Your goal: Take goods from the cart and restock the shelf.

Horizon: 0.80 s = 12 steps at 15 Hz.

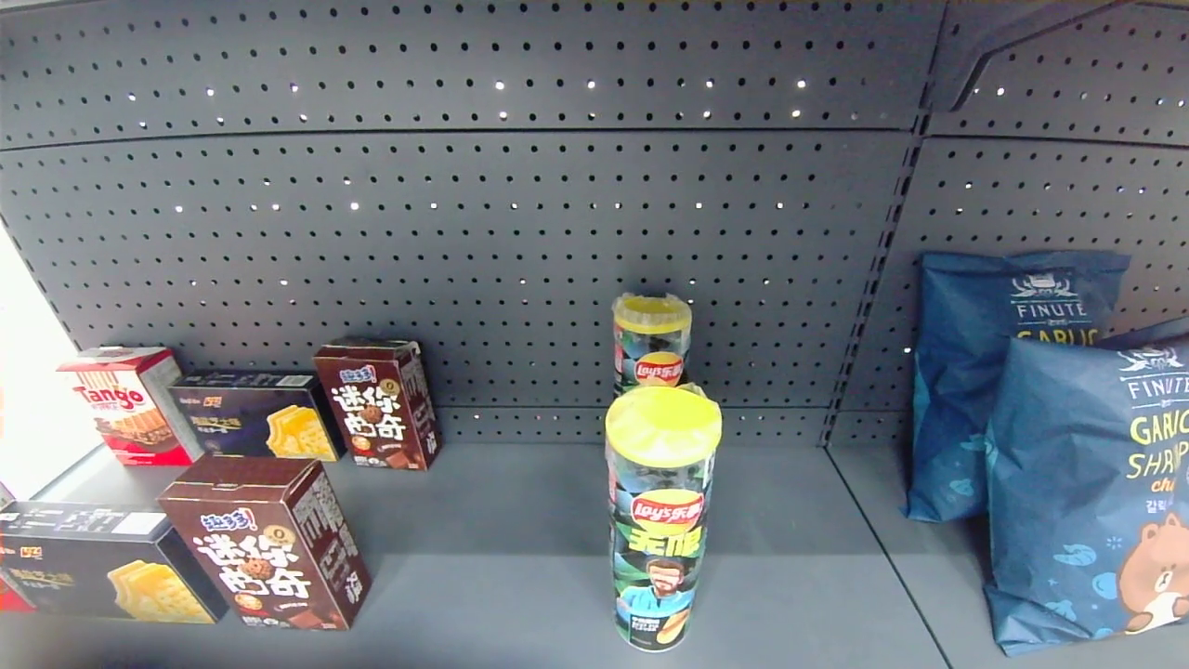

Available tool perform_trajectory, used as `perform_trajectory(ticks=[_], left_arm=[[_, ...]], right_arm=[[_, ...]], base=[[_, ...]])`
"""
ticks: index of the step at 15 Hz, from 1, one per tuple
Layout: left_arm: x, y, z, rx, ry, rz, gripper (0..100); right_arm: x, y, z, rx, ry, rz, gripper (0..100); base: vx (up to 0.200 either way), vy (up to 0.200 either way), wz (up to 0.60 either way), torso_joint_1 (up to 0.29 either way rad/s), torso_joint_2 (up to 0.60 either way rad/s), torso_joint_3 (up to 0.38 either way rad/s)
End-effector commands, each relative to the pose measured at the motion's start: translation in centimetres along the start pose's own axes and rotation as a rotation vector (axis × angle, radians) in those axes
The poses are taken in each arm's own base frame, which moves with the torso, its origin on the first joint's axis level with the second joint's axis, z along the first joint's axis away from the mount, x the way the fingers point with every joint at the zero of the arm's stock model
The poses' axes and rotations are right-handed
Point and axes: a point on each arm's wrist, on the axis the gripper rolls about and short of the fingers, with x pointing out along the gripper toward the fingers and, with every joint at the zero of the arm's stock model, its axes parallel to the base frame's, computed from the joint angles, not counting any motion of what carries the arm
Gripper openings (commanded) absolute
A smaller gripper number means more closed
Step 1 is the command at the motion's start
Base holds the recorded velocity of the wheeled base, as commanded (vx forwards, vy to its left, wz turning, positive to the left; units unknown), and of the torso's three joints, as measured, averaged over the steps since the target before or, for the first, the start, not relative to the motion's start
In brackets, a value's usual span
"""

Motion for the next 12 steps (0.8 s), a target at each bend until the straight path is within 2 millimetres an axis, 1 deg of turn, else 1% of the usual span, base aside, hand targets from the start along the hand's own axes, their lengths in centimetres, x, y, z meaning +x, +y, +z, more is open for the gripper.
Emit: perform_trajectory(ticks=[1,12], left_arm=[[0.01,0.0,0.01,0.0,0.001,0.0,100],[0.01,0.0,0.01,0.0,0.001,0.002,100]], right_arm=[[0.0,0.0,0.0,0.0,0.0,-0.002,100],[0.0,0.0,0.0,-0.002,0.0,0.0,100]], base=[[0.0,0.0,0.0,0.0,0.0,0.0],[0.0,0.0,0.0,0.0,0.0,0.0]])
